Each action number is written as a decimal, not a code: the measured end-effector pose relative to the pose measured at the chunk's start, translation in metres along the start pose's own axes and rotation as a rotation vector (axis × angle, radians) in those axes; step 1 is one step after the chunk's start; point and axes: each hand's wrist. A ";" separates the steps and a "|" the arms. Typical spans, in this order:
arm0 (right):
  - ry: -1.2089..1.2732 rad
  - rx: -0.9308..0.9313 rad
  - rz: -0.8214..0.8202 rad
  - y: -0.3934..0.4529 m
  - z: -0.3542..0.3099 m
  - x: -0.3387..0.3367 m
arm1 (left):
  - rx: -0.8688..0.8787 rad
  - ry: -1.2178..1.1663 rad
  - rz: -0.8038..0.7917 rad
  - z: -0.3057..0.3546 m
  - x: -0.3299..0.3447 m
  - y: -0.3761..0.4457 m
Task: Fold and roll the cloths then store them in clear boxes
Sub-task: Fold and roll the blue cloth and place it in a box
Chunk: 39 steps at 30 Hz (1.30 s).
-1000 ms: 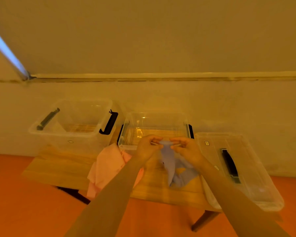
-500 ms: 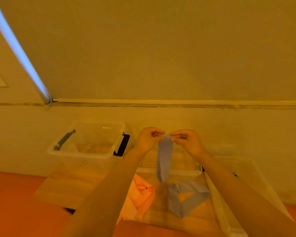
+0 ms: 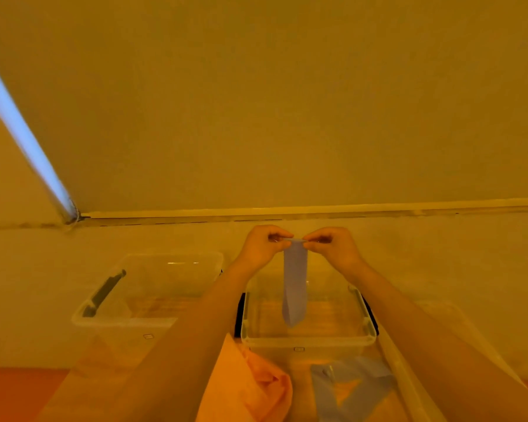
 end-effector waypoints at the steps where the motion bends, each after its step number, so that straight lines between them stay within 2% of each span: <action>1: 0.007 -0.002 0.002 0.003 -0.003 0.002 | 0.013 -0.001 0.001 -0.001 -0.004 0.003; 10: 0.233 0.056 0.002 0.031 -0.026 0.027 | 0.106 -0.039 0.013 -0.009 -0.042 0.035; 13: 0.230 0.027 -0.002 0.035 -0.034 0.037 | 0.136 -0.095 -0.019 -0.017 -0.055 0.042; 21: 0.337 0.031 0.069 0.029 -0.045 0.059 | 0.084 -0.269 -0.056 -0.027 -0.070 0.038; 27: 0.375 0.066 0.055 0.026 -0.047 0.062 | -0.011 -0.490 -0.116 -0.029 -0.070 0.034; 39: 0.227 0.059 -0.028 0.048 -0.062 0.052 | -0.004 -0.319 -0.036 -0.015 -0.080 0.046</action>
Point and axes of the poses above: each hand's wrist, its own y-axis towards the middle knuckle, its own x-axis out of the palm, z = x × y, and after that the axes turned 12 degrees about y, right-handed
